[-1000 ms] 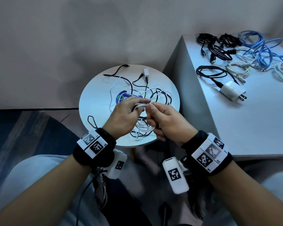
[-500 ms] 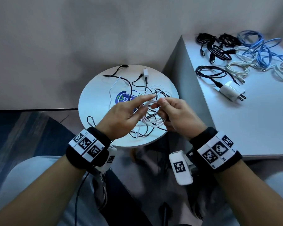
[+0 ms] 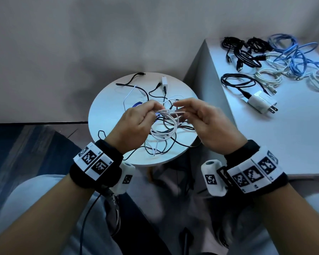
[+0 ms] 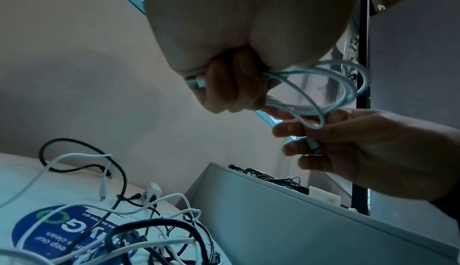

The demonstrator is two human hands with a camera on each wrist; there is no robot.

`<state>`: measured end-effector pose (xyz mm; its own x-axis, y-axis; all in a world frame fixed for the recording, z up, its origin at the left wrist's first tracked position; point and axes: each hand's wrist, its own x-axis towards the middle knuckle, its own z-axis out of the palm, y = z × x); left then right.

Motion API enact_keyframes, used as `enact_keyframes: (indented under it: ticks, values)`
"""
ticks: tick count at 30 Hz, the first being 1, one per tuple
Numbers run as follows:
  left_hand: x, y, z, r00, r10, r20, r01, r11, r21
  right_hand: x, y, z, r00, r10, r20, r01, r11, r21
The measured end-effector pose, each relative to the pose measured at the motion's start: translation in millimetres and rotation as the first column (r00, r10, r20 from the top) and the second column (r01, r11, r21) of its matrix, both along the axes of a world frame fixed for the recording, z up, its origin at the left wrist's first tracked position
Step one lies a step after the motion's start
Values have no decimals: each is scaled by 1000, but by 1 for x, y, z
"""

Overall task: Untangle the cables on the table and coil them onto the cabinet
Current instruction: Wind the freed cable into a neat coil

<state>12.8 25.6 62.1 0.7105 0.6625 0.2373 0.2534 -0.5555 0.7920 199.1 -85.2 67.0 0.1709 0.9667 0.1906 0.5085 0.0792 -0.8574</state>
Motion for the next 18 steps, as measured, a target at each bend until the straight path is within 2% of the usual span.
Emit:
enact_keyframes:
  ticks: [2,4,6,8,9,11,13,15,18]
  values:
    - [1,2,-2,999,-17,39,22,993,-113,-2,0,-3,973,-138,184,117,986,120]
    - [2,3,-3,995,-10,97,31,974,-224,-7,4,-10,942,-248,227,200,956,214]
    - [4,0,-2,988,6,157,41,955,-294,-17,8,-17,951,-286,119,258,944,207]
    - [6,-3,-2,983,32,181,24,953,-301,-28,10,-19,953,-258,-159,275,956,99]
    - [6,-4,-2,980,45,192,12,959,-284,-34,10,-19,916,-236,-324,264,964,44]
    - [6,-6,-6,979,49,196,-16,985,-170,-43,11,-18,773,-210,-599,228,973,-47]
    - [5,-8,-11,989,60,138,-66,997,39,-47,11,-14,579,-214,-787,178,975,-134]
    - [4,-8,-12,992,56,111,-79,975,210,-45,11,-13,393,-222,-892,88,975,-203]
    - [2,-5,-13,995,33,91,-69,903,425,-38,10,-7,230,-193,-954,-56,976,-211]
